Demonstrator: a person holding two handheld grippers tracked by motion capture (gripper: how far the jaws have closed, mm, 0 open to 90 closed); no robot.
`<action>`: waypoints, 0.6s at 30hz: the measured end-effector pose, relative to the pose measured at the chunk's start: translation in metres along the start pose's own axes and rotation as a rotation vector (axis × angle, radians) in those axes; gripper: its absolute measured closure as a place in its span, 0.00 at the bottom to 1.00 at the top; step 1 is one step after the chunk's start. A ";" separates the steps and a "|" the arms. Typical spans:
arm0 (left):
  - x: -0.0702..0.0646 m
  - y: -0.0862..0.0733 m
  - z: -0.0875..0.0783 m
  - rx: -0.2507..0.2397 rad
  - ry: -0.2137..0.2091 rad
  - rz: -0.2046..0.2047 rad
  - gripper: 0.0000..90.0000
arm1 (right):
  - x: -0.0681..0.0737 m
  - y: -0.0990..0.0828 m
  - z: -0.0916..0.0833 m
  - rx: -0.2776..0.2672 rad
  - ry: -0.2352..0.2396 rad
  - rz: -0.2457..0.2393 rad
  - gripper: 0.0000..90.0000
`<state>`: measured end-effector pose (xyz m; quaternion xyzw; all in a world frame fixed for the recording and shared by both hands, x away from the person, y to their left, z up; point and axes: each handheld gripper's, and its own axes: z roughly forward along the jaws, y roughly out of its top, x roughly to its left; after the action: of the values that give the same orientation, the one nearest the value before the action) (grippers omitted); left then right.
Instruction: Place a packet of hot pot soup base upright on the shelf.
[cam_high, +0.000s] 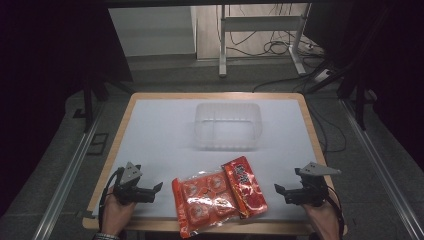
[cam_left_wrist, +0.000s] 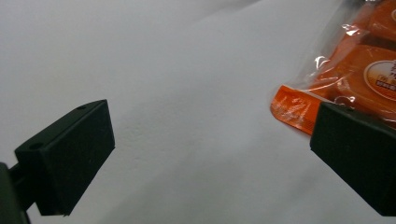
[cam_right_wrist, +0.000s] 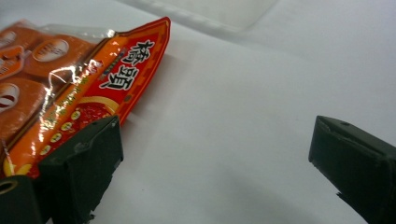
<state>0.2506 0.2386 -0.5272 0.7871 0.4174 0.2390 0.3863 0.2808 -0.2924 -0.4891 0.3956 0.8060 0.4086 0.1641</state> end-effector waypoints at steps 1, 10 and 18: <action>0.000 0.000 0.000 0.001 -0.003 -0.001 0.00 | -0.001 -0.001 0.000 -0.002 0.010 0.010 0.02; -0.001 0.001 0.007 -0.001 -0.023 0.011 0.00 | -0.003 -0.003 0.004 0.022 0.031 0.024 0.00; -0.002 0.001 0.007 -0.007 -0.018 0.023 0.00 | -0.004 -0.004 0.002 0.017 0.048 0.046 0.00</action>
<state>0.2553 0.2333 -0.5304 0.7926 0.4038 0.2378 0.3901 0.2827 -0.2953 -0.4938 0.4057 0.8038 0.4147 0.1319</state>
